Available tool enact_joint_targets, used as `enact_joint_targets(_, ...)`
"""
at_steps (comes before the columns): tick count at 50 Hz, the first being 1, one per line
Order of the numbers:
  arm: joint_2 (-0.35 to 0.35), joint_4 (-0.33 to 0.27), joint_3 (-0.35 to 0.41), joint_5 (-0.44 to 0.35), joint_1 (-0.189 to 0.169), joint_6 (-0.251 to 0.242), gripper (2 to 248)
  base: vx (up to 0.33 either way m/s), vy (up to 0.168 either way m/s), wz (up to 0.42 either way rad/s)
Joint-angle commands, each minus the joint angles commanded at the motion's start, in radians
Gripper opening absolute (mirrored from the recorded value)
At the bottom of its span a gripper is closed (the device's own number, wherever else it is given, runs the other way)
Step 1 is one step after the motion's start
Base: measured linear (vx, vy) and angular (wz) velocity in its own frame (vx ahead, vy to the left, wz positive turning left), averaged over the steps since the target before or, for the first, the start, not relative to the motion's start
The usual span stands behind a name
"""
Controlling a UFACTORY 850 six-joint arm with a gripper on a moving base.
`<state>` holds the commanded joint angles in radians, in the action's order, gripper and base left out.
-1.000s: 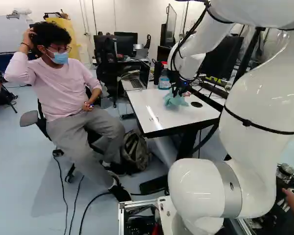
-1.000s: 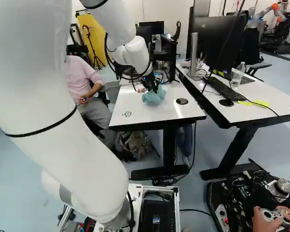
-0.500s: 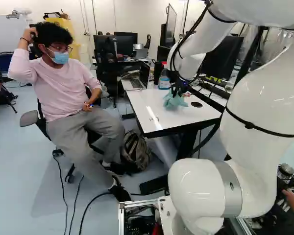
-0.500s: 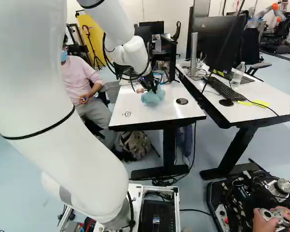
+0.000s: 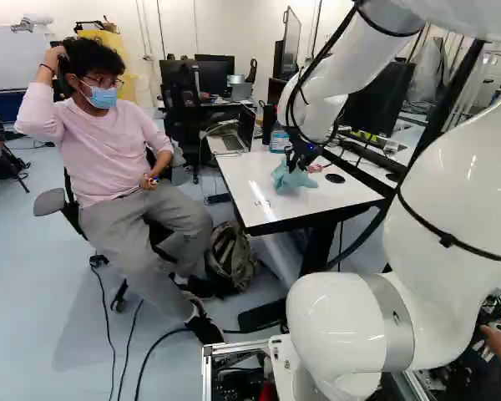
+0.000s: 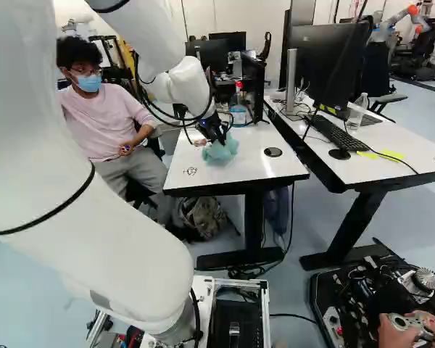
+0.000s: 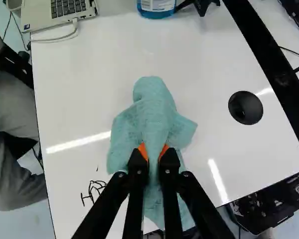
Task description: Clean the table with the green towel
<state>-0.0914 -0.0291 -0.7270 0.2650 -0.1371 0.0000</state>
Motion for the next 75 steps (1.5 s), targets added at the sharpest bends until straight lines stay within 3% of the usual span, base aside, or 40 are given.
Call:
enact_joint_targets(31, -0.021, -0.008, 0.02, 0.099, 0.013, 0.0, 39, 0.0, 0.0, 0.0)
enact_joint_targets(75, 0.055, -0.008, -0.054, 0.116, 0.032, 0.0, 39, 0.0, 0.0, 0.0)
